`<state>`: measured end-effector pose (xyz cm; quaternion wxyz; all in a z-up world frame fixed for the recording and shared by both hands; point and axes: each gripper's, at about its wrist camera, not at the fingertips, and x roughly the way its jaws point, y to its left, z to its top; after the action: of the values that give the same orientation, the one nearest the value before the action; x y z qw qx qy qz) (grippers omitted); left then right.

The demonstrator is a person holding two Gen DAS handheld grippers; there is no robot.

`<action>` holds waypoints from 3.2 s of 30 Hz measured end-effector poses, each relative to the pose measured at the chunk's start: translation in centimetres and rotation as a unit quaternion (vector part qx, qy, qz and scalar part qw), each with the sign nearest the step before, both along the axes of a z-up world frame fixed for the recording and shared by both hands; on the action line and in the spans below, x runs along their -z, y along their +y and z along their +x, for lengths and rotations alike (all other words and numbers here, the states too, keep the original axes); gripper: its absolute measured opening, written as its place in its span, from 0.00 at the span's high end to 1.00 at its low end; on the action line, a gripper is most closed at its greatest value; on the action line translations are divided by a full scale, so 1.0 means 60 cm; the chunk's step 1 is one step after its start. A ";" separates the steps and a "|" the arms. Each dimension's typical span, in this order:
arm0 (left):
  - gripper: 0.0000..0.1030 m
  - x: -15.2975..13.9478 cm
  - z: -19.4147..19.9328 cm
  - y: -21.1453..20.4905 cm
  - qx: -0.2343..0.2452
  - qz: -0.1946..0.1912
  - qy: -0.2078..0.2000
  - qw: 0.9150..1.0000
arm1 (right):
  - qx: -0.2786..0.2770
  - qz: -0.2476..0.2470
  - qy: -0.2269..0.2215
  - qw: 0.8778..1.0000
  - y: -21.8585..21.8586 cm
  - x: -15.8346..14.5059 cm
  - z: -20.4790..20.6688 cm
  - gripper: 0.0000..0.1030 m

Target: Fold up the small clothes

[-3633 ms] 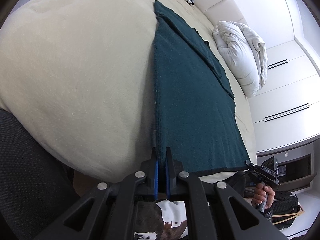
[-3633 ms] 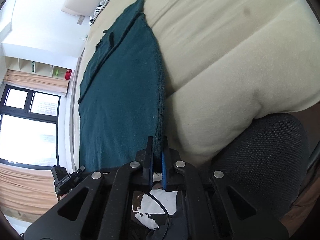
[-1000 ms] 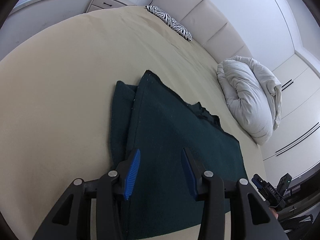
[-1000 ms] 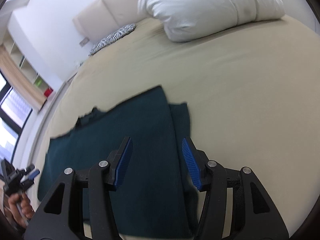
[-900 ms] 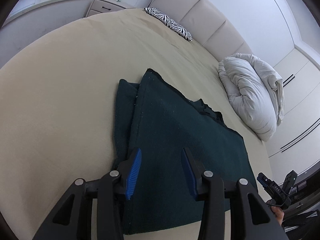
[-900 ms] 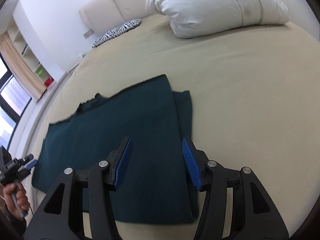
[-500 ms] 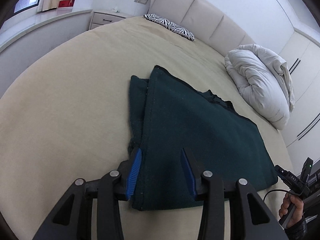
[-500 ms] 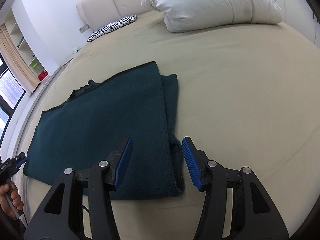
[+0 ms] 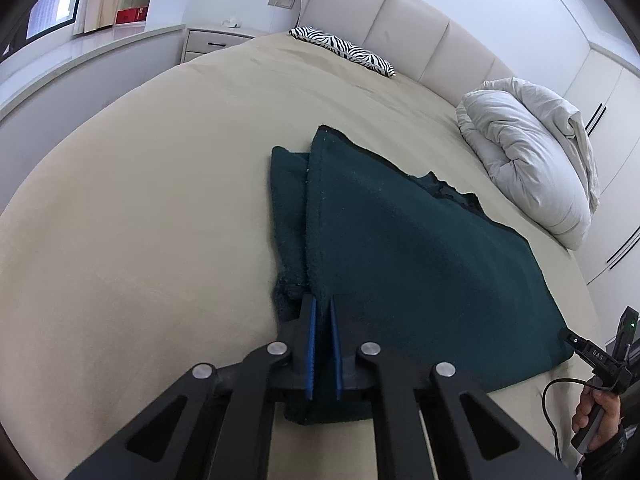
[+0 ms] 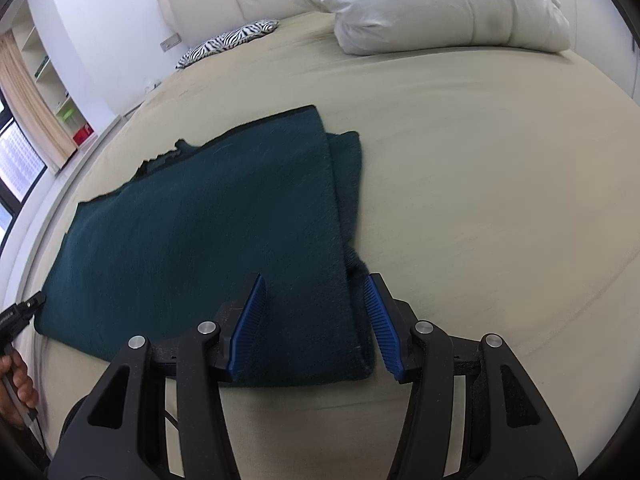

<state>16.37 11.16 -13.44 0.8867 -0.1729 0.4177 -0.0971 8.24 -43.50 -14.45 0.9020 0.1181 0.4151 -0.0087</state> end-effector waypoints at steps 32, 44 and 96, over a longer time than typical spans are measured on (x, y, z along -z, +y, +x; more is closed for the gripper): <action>0.93 0.022 -0.027 0.030 -0.007 -0.022 0.012 1.000 | 0.020 0.023 0.013 0.999 -0.001 0.004 -0.040 0.96; 0.93 0.033 -0.021 0.039 0.002 -0.034 0.025 0.999 | 0.038 0.040 0.016 0.998 -0.011 0.019 -0.047 0.96; 0.59 0.030 0.247 -0.110 0.018 0.038 -0.027 0.999 | -0.040 0.252 0.005 0.967 0.157 0.051 0.298 0.58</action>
<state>31.21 4.53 -15.26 0.9015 -0.1287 0.4004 -0.1015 26.12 -34.11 -17.52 0.8405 0.3247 0.4131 0.1320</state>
